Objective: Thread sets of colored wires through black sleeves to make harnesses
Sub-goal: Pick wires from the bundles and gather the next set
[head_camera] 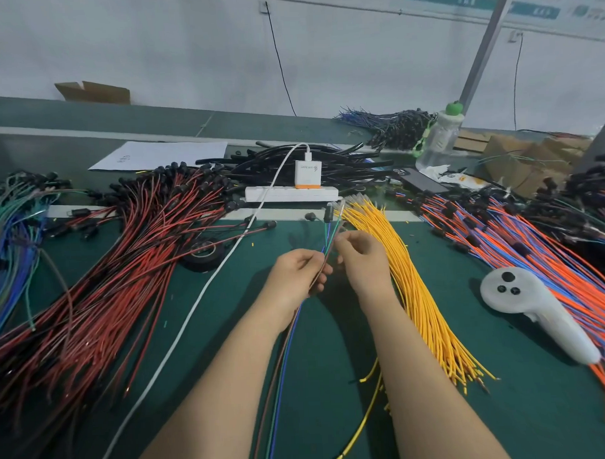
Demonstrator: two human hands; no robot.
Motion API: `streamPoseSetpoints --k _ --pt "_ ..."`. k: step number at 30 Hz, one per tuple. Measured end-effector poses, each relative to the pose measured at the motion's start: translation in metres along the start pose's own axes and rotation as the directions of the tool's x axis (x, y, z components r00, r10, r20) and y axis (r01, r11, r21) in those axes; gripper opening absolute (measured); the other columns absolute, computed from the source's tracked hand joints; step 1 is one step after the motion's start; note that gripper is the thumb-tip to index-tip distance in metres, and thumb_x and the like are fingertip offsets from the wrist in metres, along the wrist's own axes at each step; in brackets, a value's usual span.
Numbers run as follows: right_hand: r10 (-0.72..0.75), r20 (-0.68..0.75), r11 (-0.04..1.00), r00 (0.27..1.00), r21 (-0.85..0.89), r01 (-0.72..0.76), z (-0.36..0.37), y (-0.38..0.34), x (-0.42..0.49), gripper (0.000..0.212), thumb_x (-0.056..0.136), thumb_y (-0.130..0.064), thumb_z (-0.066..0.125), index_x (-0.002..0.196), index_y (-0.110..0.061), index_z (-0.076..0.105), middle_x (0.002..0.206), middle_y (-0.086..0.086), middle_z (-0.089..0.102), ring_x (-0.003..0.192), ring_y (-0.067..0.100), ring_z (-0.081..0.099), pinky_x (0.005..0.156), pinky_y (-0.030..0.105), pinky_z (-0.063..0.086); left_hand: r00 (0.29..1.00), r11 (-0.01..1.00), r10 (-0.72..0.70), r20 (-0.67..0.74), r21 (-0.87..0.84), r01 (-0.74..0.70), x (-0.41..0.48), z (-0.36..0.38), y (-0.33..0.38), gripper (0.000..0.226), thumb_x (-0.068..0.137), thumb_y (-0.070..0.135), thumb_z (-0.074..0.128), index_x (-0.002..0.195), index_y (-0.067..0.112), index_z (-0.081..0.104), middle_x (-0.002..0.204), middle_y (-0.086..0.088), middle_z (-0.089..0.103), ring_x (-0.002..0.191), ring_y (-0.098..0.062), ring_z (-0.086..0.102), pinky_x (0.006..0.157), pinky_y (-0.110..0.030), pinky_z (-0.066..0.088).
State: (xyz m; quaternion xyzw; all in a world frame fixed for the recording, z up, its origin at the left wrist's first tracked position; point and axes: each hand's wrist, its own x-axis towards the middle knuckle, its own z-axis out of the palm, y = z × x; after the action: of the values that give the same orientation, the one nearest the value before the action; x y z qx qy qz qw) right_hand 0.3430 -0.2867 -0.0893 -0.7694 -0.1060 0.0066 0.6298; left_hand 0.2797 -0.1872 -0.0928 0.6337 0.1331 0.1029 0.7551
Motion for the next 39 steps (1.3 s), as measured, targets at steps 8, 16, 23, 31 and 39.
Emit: streamPoseSetpoints --k 8,16,23,31,39 --pt "-0.036 -0.006 0.994 0.999 -0.107 0.035 -0.005 -0.004 -0.001 0.024 0.094 -0.023 0.058 0.094 0.000 0.063 0.085 0.016 0.065 0.072 0.018 0.055 0.058 0.016 0.040 0.975 0.923 0.217 -0.049 0.335 -0.188 0.002 0.006 -0.012 0.013 0.094 0.013 0.054 0.084 0.020 0.057 0.070 0.006 0.060 0.047 0.000 0.053 0.063 -0.031 0.054" --pt "-0.035 -0.040 0.999 0.999 -0.011 0.034 -0.008 -0.007 -0.001 0.027 0.096 -0.023 0.055 0.090 0.001 0.065 0.073 0.006 0.064 0.067 0.018 0.058 0.060 0.022 0.046 0.989 0.992 0.121 -0.086 0.038 -0.119 -0.003 0.006 -0.002 0.018 0.092 0.004 0.056 0.078 0.013 0.062 0.065 0.000 0.063 0.049 0.003 0.056 0.054 -0.012 0.048" --pt "0.043 0.028 0.984 0.999 0.172 -0.047 -0.004 -0.007 0.000 0.027 0.095 -0.021 0.057 0.104 0.004 0.062 0.080 0.007 0.063 0.066 0.015 0.059 0.062 0.022 0.049 0.999 0.985 -0.007 -0.037 -0.173 0.001 -0.001 -0.001 0.002 0.010 0.093 0.005 0.054 0.087 0.004 0.062 0.061 -0.001 0.068 0.056 -0.005 0.064 0.057 -0.018 0.053" --pt "0.032 0.092 0.997 0.995 0.061 -0.038 -0.007 -0.006 0.001 0.022 0.094 -0.013 0.059 0.108 0.005 0.061 0.083 0.009 0.061 0.066 0.014 0.055 0.060 0.019 0.045 0.999 1.000 0.018 0.029 0.010 -0.018 -0.003 0.001 -0.001 0.014 0.097 0.011 0.050 0.089 0.005 0.060 0.074 -0.006 0.070 0.064 -0.009 0.070 0.057 -0.016 0.052" --pt "-0.016 0.089 0.996 0.996 -0.082 0.024 -0.007 -0.004 0.002 0.022 0.094 -0.019 0.058 0.105 -0.003 0.068 0.094 0.008 0.067 0.082 0.013 0.057 0.067 0.013 0.043 0.997 0.988 -0.056 -0.057 -0.144 0.047 0.000 0.001 0.001 0.007 0.098 0.008 0.048 0.092 0.005 0.051 0.086 -0.015 0.068 0.065 -0.013 0.071 0.062 -0.026 0.059"
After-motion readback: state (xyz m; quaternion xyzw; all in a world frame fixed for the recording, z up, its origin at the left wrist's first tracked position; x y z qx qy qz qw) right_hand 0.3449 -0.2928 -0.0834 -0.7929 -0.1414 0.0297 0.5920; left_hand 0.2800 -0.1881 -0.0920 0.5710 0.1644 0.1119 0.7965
